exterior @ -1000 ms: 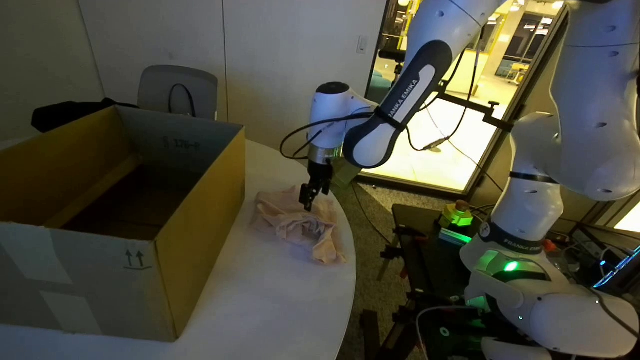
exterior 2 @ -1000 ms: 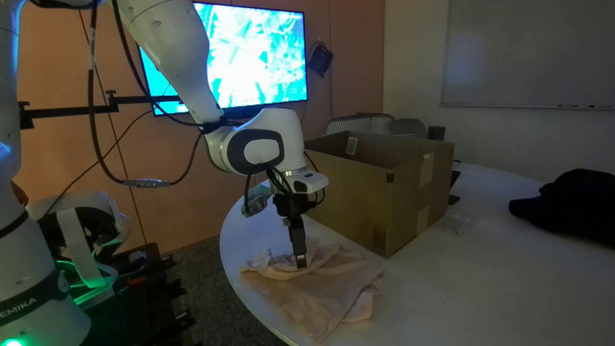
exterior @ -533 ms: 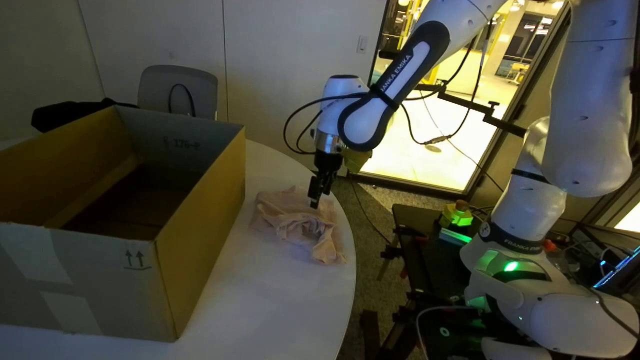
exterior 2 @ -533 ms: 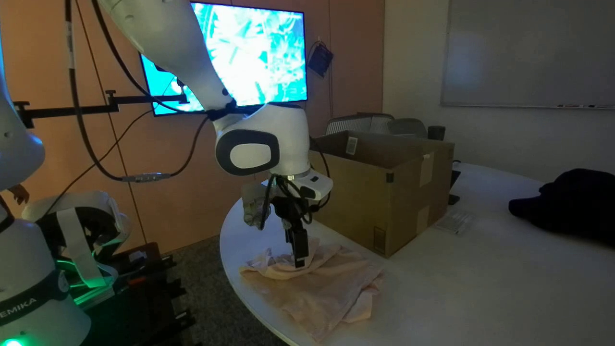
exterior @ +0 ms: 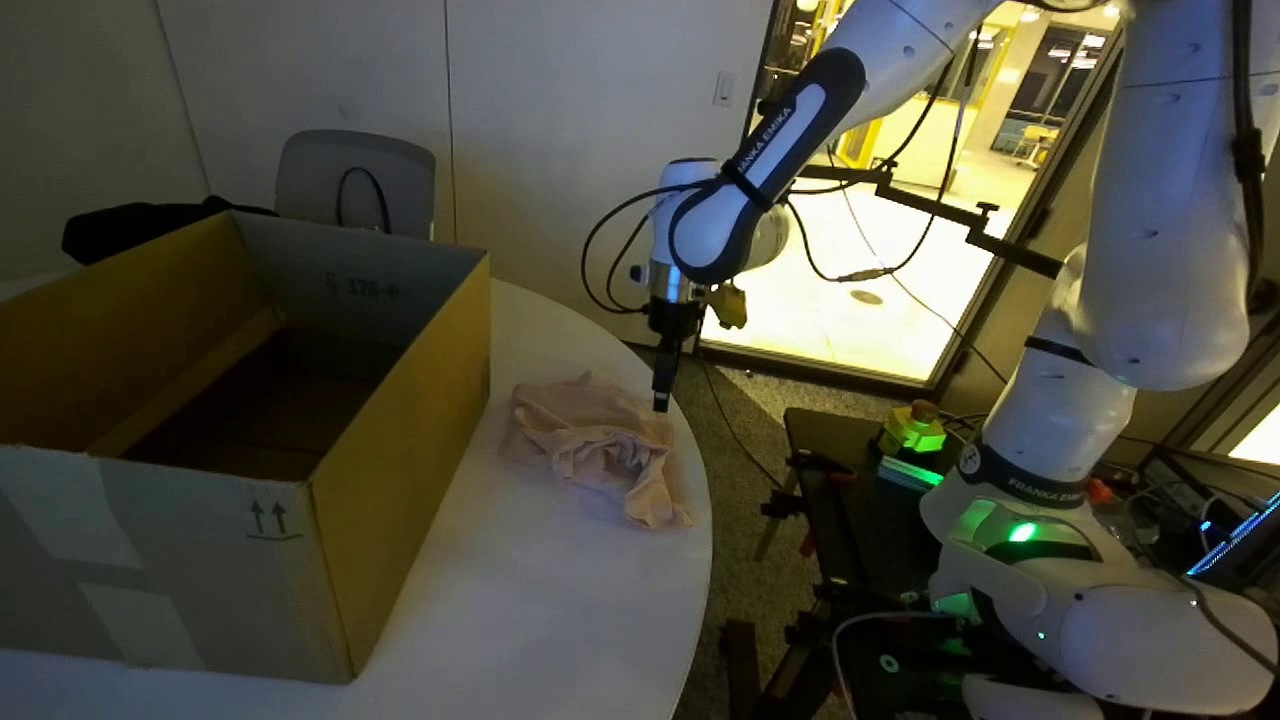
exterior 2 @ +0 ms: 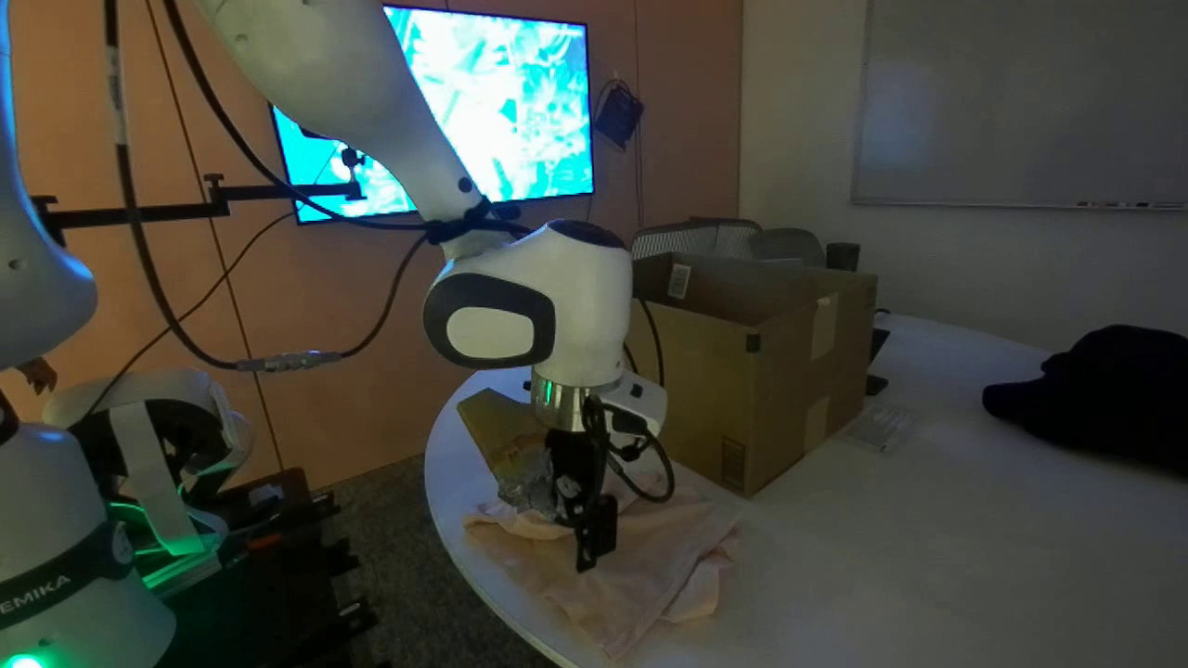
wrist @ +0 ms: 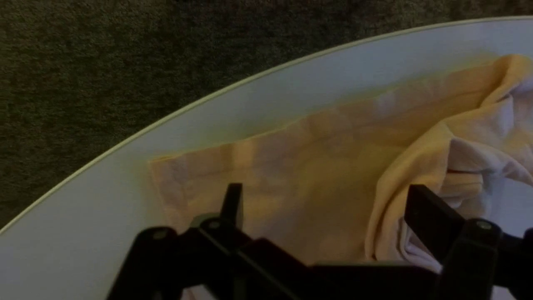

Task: Put the black marker on the peach towel, fold the towel then put it in the box

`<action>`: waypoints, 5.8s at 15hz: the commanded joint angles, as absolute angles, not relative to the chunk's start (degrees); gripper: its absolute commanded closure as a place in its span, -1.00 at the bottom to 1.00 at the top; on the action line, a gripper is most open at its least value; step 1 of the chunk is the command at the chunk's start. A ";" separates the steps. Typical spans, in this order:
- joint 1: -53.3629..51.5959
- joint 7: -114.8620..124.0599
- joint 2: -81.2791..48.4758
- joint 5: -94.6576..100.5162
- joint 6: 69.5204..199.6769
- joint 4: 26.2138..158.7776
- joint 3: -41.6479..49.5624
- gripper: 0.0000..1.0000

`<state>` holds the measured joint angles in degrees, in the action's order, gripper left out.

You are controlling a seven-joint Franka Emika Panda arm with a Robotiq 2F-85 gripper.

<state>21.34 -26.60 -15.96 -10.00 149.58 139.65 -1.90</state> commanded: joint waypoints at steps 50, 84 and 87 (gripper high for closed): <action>21.51 -42.52 -44.07 2.37 157.85 107.49 1.59 -1.00; 20.19 -50.77 -28.14 -23.96 130.57 117.88 -8.81 1.00; 14.60 -46.09 -27.36 -24.07 136.99 122.39 -8.95 1.00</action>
